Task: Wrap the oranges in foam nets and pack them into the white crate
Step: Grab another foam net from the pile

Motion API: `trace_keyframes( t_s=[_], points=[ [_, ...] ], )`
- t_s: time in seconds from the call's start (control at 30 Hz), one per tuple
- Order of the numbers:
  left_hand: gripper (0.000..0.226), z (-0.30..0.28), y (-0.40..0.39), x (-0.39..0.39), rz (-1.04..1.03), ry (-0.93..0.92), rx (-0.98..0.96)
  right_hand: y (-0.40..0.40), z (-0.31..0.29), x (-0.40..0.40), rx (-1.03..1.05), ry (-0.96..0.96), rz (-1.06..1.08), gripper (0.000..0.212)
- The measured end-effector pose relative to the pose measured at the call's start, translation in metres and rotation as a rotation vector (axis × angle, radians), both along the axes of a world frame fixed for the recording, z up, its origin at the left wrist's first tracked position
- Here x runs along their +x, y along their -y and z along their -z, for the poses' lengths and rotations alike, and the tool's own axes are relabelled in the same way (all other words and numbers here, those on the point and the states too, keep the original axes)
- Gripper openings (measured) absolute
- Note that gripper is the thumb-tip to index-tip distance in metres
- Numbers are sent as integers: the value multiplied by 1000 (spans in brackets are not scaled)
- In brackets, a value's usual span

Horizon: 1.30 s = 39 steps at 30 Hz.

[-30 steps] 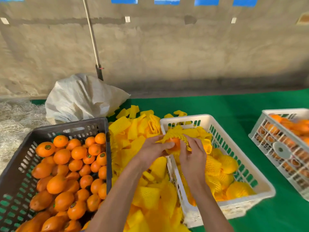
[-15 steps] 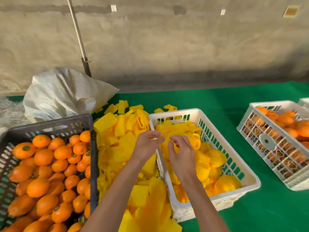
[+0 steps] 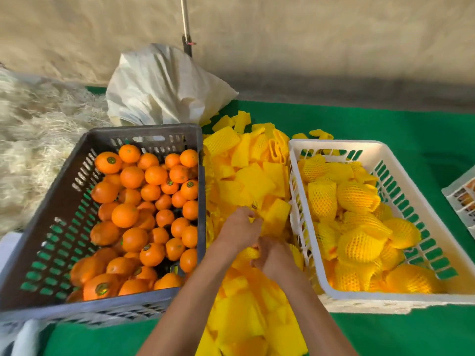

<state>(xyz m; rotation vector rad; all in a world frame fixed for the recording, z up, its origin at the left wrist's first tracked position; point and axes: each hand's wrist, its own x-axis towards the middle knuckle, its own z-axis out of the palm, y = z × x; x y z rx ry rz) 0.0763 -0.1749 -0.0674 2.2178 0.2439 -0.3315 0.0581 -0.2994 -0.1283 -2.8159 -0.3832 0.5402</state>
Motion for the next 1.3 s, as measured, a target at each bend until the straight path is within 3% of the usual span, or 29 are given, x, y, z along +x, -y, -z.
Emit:
trace_keyframes(
  t_s=[0.1, 0.23, 0.37, 0.47, 0.53, 0.57, 0.67, 0.7, 0.8, 0.83, 0.97, 1.1, 1.2, 1.27, 1.3],
  points=[
    [29, -8, -7, -4, -72, 83, -61, -1, 0, -3, 115, 158, 76, 29],
    [26, -29, -21, -12, -149, 232, -201, -11, -35, 5, 516, 263, 373, 31],
    [36, -48, -40, -25, -25, 285, -287, -26, -80, 8, 874, 281, 551, 16],
    [56, -58, -58, -33, 17, 293, -318, -42, -104, 8, 1133, 158, 603, 47],
    [51, -65, -72, -38, -29, 381, -352, -59, -112, 9, 1248, 40, 564, 40],
    [40, -68, -80, -40, -64, 447, -367, -69, -113, 9, 1256, 41, 502, 37],
    [18, -72, -108, -52, -189, 533, -452, -94, -110, 9, 1171, 93, 354, 60],
    [17, -72, -117, -55, -236, 514, -486, -102, -109, 9, 1168, 89, 329, 57],
    [14, -69, -145, -64, -403, 433, -590, -124, -101, 9, 1144, 106, 245, 19],
    [18, -68, -155, -66, -454, 394, -646, -129, -99, 8, 1126, 109, 215, 16],
    [37, -64, -184, -73, -489, 254, -842, -150, -104, 2, 1086, -55, 99, 44],
    [48, -56, -204, -71, -444, 157, -895, -168, -104, 3, 1022, -52, 98, 29],
    [27, -50, -225, -68, -440, 94, -745, -174, -95, 10, 817, 162, 115, 22],
    [8, -47, -234, -62, -361, 19, -464, -178, -93, 13, 664, 344, 65, 16],
    [15, -43, -234, -54, -308, -28, -309, -182, -92, 15, 618, 390, 48, 16]
  ],
)
